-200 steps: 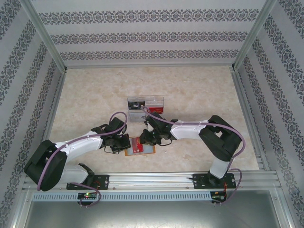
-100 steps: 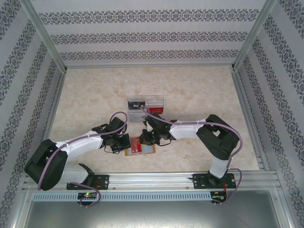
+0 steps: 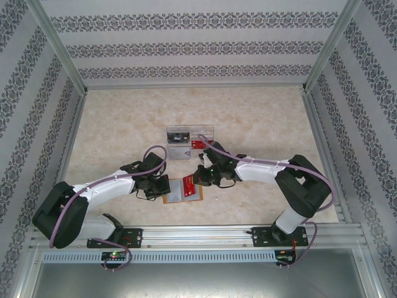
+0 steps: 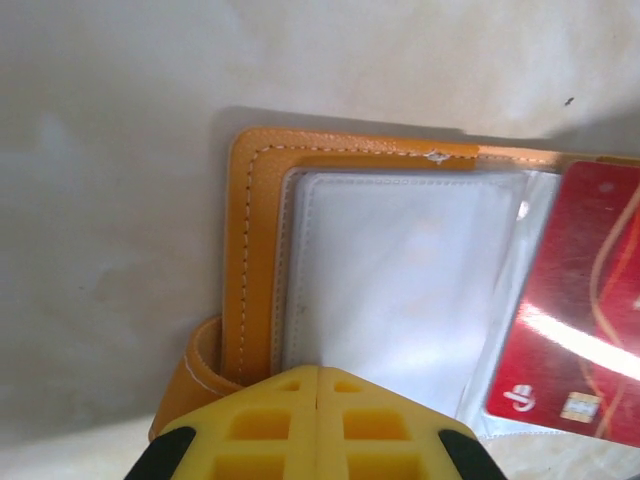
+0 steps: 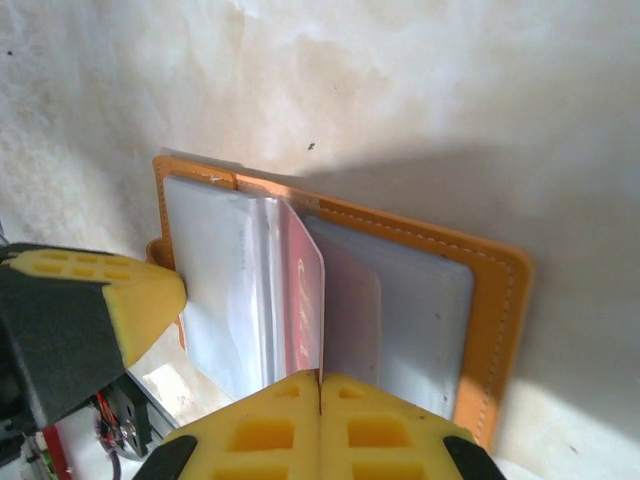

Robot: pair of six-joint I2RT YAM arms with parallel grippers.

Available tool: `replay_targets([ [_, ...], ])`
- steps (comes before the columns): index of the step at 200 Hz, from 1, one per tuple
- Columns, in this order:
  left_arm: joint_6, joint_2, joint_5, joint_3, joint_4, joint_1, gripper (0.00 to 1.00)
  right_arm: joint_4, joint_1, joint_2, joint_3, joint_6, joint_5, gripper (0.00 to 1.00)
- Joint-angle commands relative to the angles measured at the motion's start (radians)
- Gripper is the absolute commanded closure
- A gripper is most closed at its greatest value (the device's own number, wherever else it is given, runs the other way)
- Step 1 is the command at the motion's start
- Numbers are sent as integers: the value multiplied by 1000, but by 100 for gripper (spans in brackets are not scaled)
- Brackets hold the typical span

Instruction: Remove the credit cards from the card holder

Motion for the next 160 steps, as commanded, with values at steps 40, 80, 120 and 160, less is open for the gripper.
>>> replay_targets([
  [40, -3, -103, -54, 93, -122, 11, 90, -278, -3, -125, 105, -228, 103, 100],
  [80, 21, -159, -65, 142, -169, 12, 67, -485, 22, -189, 258, -421, 306, 100],
  [120, 81, -203, -70, 192, -216, 26, 16, -643, 72, -205, 412, -687, 557, 100],
  [160, 148, -288, -109, 221, -279, 31, 0, -669, 107, -163, 498, -967, 746, 100],
])
